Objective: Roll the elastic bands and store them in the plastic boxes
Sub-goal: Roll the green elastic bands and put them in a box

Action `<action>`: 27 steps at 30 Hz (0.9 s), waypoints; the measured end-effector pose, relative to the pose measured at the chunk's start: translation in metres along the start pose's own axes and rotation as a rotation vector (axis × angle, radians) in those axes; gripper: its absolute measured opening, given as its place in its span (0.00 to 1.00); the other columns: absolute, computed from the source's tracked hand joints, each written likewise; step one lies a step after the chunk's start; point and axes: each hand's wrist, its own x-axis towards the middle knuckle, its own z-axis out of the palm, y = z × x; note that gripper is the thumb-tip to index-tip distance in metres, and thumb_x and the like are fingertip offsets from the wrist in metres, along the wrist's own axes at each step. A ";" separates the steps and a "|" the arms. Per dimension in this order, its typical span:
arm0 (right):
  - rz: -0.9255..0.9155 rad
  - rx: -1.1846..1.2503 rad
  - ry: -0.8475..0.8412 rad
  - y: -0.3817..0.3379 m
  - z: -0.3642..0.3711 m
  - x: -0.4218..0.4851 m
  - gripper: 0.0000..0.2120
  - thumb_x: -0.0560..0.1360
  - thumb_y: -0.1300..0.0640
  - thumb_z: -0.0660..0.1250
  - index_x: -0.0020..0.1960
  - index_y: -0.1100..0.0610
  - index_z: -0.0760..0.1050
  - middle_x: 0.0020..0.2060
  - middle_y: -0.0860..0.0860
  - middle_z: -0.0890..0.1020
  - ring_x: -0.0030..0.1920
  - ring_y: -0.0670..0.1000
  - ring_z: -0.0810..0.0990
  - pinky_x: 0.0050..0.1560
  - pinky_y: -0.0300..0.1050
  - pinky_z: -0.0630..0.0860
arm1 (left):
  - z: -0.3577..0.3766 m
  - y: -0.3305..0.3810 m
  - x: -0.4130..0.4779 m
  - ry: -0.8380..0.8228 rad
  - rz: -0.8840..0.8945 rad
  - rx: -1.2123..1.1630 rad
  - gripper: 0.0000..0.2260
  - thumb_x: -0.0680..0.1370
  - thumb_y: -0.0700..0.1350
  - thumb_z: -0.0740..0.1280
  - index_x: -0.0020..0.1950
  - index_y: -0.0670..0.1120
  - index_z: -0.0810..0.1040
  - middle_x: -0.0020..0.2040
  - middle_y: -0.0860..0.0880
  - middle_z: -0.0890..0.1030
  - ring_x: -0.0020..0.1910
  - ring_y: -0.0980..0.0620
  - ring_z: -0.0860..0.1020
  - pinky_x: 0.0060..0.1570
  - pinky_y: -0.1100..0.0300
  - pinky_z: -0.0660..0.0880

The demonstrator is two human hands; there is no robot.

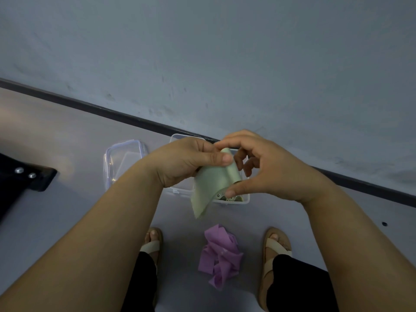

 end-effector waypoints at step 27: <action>0.110 0.454 0.542 0.012 0.011 0.015 0.06 0.69 0.54 0.70 0.45 0.50 0.76 0.43 0.53 0.83 0.41 0.44 0.82 0.43 0.37 0.79 | 0.015 0.003 0.010 0.388 0.192 -0.269 0.14 0.68 0.52 0.70 0.48 0.46 0.85 0.49 0.44 0.84 0.48 0.48 0.80 0.55 0.50 0.75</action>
